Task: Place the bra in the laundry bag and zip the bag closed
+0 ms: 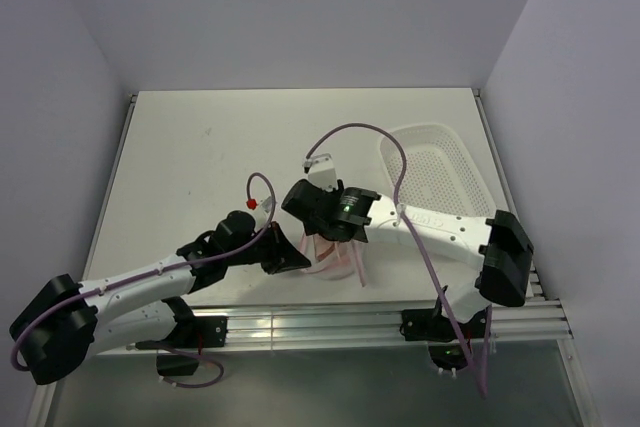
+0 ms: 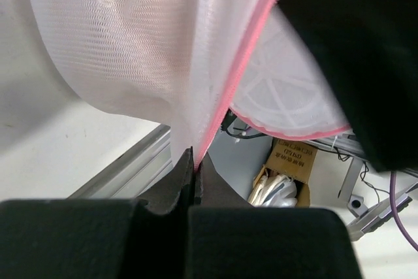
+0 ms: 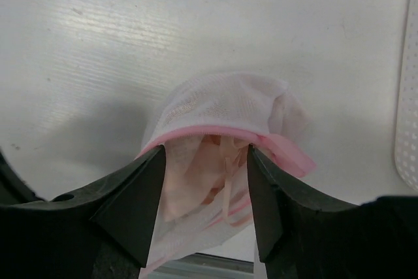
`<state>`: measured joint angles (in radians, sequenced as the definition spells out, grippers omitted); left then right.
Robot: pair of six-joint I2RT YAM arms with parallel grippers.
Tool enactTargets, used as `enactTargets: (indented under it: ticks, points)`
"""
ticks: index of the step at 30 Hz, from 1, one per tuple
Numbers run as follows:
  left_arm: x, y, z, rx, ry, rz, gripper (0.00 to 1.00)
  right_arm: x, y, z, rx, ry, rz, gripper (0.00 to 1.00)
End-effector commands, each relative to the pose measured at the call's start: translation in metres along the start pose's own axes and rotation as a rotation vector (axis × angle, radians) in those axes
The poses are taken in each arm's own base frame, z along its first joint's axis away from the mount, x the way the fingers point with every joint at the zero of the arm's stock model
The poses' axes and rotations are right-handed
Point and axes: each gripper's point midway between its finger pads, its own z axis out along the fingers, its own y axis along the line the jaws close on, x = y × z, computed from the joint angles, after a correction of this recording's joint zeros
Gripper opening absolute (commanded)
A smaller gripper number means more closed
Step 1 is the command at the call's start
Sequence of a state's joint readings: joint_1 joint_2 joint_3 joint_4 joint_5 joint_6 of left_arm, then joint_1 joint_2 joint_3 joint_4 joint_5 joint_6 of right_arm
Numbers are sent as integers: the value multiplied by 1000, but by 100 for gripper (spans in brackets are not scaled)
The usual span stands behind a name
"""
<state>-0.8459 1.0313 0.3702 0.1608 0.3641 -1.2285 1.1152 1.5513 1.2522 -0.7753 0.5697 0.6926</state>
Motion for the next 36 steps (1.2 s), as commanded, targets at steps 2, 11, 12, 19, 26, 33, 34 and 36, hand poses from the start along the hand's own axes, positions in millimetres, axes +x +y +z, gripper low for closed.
enactTargets:
  ticks: [2, 11, 12, 19, 26, 33, 34, 36]
  points:
    - [-6, -14, 2, 44, -25, 7, 0, -23, -7, -26, -8, -50, 9, 61]
    - [-8, -12, 4, 32, -31, 2, 0, -47, -31, -73, -41, -138, 85, 62]
    - [-8, -12, 4, 31, -31, 2, 0, -47, -37, -75, -27, -147, 89, 63]
    - [-13, -10, 3, 4, -60, 16, 6, -12, -53, -64, -48, -108, 109, 63]
    - [-14, -11, 3, -6, -57, 29, 7, -6, -41, -48, -140, -126, 72, 52]
    - [-15, -11, 3, -13, -55, 34, 6, -9, -15, -34, -229, -135, 13, 52]
    - [-15, -11, 3, -13, -55, 38, 6, -10, -13, -32, -231, -132, 5, 52]
    - [-15, -12, 3, -13, -55, 38, 6, -7, -7, -24, -234, -108, -7, 53]
